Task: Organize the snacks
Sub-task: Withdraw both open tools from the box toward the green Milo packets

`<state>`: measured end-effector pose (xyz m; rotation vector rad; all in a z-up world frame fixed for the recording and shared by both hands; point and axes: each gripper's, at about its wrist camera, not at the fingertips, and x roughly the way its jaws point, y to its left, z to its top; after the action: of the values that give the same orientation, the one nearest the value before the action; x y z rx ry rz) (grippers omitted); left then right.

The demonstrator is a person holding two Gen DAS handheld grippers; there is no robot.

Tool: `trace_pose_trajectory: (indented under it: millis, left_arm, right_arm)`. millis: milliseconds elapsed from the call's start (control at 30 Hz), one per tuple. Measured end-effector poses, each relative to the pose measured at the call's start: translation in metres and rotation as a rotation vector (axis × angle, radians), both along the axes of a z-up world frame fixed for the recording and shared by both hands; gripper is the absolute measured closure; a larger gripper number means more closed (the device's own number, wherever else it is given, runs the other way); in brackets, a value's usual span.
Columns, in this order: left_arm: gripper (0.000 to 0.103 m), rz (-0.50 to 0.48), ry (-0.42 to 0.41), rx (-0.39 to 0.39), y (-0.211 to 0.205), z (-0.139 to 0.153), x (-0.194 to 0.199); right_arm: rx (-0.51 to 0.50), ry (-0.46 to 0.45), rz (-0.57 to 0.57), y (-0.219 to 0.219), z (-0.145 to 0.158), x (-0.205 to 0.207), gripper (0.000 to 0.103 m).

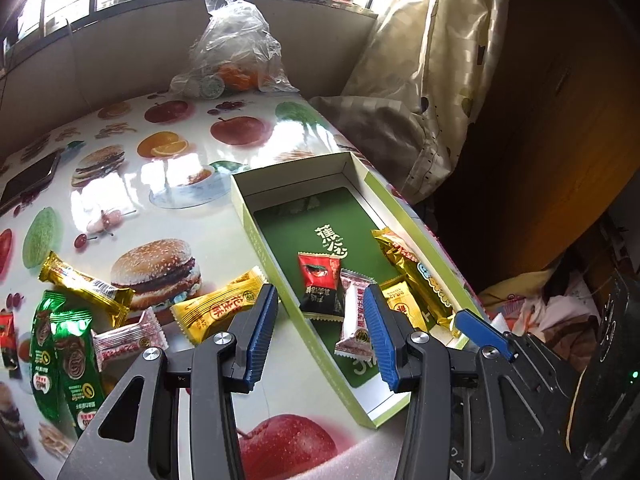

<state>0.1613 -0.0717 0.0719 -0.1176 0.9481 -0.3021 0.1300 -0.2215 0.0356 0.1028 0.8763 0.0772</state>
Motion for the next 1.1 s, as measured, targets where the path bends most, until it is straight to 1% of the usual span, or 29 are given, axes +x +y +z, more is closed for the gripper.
trace_pose_trajectory:
  millis: [333,467,633,767,967,1100]
  left_arm:
    - [0.057,0.049,-0.048,0.02,0.026,0.01,-0.025]
    - [0.057,0.073,-0.075,0.038,0.039,0.015,-0.036]
    - [0.057,0.104,-0.091,0.042,0.057,0.017,-0.048]
    - [0.057,0.128,-0.093,0.042,0.071,0.014,-0.056]
    - [0.057,0.167,-0.097,0.075,0.092,0.008,-0.066]
    - [0.057,0.193,-0.1,0.063,0.113,0.005,-0.072]
  right_arm:
    - [0.006,-0.036,0.018,0.015,0.014,-0.011,0.05]
    - [0.01,-0.053,0.034,0.023,0.019,-0.014,0.049]
    - [0.021,-0.067,0.061,0.036,0.023,-0.017,0.049]
    - [0.029,-0.07,0.089,0.048,0.024,-0.019,0.049]
    - [0.043,-0.075,0.125,0.065,0.023,-0.02,0.049]
    - [0.046,-0.071,0.165,0.08,0.022,-0.019,0.049]
